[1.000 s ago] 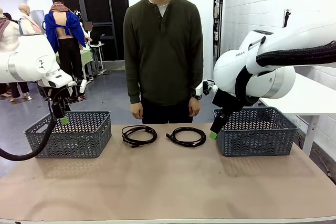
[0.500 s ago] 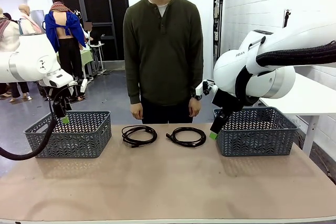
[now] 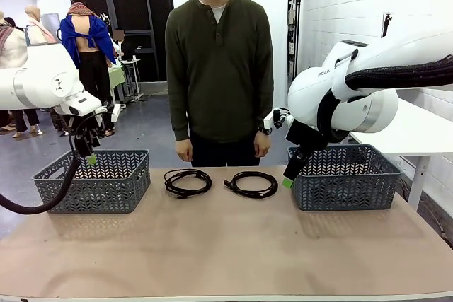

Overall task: Organize the cables according to human instructions.
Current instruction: Pick up a bundle of cables and place it in the basket indicated by the human.

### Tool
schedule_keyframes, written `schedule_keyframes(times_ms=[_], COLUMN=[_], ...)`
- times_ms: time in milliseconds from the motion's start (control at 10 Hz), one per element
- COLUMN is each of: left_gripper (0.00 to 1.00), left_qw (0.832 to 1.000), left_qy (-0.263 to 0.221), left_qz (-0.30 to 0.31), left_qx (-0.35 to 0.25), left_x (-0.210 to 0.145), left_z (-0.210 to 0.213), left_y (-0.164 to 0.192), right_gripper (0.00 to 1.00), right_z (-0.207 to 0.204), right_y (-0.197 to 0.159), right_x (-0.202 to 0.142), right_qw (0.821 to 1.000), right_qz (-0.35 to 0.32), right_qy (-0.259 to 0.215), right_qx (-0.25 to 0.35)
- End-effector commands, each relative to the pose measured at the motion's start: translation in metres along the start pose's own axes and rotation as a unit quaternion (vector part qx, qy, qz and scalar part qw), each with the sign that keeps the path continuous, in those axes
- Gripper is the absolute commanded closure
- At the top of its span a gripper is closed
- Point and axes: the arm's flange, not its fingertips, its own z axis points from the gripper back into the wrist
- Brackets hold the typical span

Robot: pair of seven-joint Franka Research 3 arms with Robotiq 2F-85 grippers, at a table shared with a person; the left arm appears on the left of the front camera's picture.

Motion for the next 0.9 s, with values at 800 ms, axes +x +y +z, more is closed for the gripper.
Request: schedule_keyframes(times_ms=[800], left_gripper=[0.00], left_qw=[0.990], left_qy=[-0.139], left_qz=[-0.006], left_qx=[-0.011], left_x=[0.052], left_z=[0.040], left_y=[-0.120], right_gripper=[0.00], right_z=[-0.001], right_y=[0.000], right_x=[-0.001], right_qw=[1.000], right_qz=[-0.001], right_qy=[0.000], right_qx=[-0.001])
